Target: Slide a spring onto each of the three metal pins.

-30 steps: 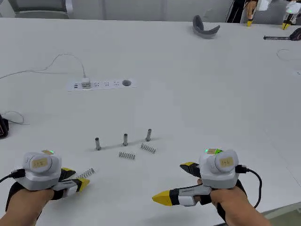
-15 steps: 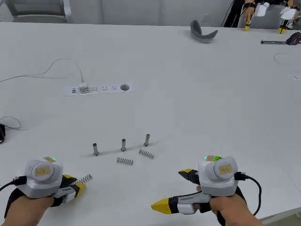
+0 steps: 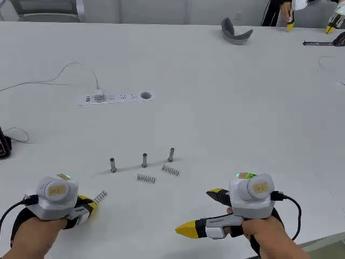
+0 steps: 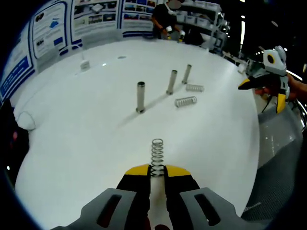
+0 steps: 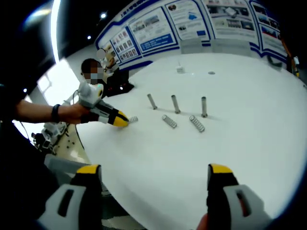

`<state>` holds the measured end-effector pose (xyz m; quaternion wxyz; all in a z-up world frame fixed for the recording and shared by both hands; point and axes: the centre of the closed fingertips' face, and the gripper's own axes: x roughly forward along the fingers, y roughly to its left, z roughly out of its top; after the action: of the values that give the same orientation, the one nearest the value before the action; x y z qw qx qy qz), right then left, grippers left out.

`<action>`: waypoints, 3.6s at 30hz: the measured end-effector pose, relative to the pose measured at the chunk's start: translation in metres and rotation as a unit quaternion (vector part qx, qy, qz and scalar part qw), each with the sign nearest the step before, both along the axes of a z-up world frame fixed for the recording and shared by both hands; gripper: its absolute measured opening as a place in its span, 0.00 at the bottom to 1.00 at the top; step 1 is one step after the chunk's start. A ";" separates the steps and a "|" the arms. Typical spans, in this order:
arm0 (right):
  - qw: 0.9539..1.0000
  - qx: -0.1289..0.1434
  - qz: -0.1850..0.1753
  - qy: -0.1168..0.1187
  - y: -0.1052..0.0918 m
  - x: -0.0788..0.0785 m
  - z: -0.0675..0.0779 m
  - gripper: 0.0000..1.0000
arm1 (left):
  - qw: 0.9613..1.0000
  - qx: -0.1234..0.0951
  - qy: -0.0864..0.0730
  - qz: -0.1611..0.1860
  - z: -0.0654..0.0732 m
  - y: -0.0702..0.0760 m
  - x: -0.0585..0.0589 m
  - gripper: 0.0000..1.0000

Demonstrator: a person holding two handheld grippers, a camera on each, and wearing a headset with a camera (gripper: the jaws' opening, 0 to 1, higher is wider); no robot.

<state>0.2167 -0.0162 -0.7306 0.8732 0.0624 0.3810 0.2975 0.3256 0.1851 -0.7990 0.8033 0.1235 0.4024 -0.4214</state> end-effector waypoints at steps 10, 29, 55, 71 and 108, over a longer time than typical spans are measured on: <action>1.000 0.008 0.004 0.001 0.008 -0.003 -0.002 0.92 | 1.000 -0.016 0.004 0.024 0.009 0.007 -0.007 0.11; 0.999 0.030 0.016 0.007 0.028 -0.008 -0.008 0.92 | 0.999 -0.033 0.006 0.041 0.024 0.021 -0.045 0.11; 0.995 0.082 0.054 0.006 0.067 -0.005 0.000 0.79 | 0.997 -0.064 -0.028 -0.025 0.063 -0.014 -0.071 0.11; 0.989 0.135 0.063 -0.012 0.081 0.008 0.026 0.61 | 0.990 -0.093 -0.049 -0.094 0.088 -0.060 -0.085 0.11; 0.959 0.281 0.034 0.004 0.091 0.011 0.058 0.14 | 0.977 -0.114 -0.063 -0.168 0.111 -0.100 -0.114 0.11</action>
<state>0.2274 0.0744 -0.6727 0.8083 0.2935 0.2875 0.4218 0.2115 0.0846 -0.6879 0.7532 0.1235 0.2739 -0.5851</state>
